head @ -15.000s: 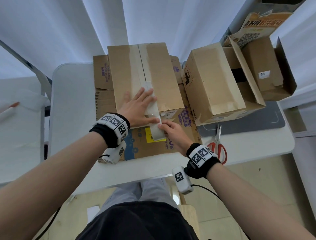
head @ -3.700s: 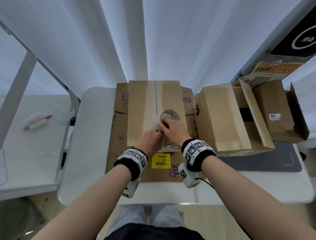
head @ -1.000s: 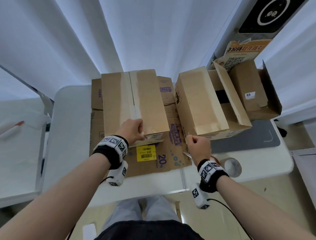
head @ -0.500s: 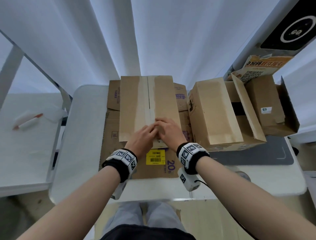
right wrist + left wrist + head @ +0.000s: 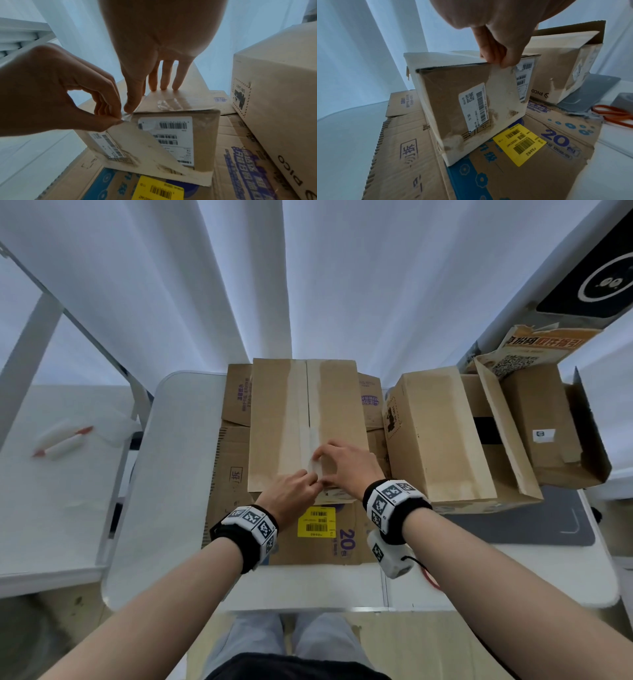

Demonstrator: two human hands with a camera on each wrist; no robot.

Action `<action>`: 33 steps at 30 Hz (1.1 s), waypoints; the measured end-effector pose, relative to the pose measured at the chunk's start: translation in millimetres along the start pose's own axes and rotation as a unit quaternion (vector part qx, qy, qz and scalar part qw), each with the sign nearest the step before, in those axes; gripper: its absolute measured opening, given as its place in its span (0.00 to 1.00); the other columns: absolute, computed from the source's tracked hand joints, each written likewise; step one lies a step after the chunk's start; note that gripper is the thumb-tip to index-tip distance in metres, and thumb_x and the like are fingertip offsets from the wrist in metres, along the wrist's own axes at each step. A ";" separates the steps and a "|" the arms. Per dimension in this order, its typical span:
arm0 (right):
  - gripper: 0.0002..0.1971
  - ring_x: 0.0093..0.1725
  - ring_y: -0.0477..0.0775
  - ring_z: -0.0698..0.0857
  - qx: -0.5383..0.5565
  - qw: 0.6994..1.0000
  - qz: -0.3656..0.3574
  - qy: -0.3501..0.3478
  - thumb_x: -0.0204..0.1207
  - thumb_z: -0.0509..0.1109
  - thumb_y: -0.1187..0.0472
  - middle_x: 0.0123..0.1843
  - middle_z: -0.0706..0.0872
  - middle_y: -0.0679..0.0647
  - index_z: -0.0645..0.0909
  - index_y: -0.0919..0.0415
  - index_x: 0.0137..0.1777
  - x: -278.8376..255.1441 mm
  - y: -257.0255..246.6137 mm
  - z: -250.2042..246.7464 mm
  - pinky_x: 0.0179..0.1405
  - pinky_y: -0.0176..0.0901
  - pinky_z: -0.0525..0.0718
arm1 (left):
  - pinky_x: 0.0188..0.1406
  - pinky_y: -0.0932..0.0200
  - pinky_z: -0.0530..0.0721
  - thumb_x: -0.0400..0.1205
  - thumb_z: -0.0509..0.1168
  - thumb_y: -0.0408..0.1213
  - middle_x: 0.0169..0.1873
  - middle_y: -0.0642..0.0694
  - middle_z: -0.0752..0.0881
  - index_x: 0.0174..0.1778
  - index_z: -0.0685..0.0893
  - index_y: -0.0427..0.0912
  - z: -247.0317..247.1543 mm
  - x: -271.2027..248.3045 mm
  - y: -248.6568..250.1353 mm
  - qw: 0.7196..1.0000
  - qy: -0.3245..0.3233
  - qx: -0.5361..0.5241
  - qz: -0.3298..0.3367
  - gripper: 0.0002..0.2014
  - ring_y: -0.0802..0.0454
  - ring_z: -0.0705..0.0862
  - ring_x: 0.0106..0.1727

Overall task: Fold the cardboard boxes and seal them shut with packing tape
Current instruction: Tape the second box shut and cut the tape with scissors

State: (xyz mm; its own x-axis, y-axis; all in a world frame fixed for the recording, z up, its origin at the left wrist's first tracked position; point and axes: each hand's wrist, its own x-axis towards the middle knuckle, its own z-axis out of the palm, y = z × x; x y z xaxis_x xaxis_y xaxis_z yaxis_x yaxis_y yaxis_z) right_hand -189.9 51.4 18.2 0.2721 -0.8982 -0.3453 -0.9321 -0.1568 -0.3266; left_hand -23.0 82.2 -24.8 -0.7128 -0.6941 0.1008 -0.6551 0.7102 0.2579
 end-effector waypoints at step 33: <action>0.32 0.56 0.56 0.81 -0.114 0.992 -0.027 -0.041 0.64 0.81 0.51 0.60 0.77 0.52 0.71 0.56 0.66 15.4 -23.6 5.9 0.50 0.46 0.84 | 0.19 0.58 0.83 0.62 0.82 0.47 0.47 0.50 0.82 0.46 0.86 0.40 -3.5 7.2 -27.5 0.996 -0.004 -0.031 -0.084 0.22 0.52 0.83 0.42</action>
State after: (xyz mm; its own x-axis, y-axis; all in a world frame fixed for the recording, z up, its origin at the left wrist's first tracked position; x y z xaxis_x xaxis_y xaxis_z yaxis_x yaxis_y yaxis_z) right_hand -162.3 43.7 15.4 0.3326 -0.8510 -0.4064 -0.9431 -0.3008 -0.1419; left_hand -9.3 57.3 -27.9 -0.5962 -0.8017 0.0435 -0.7492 0.5750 0.3288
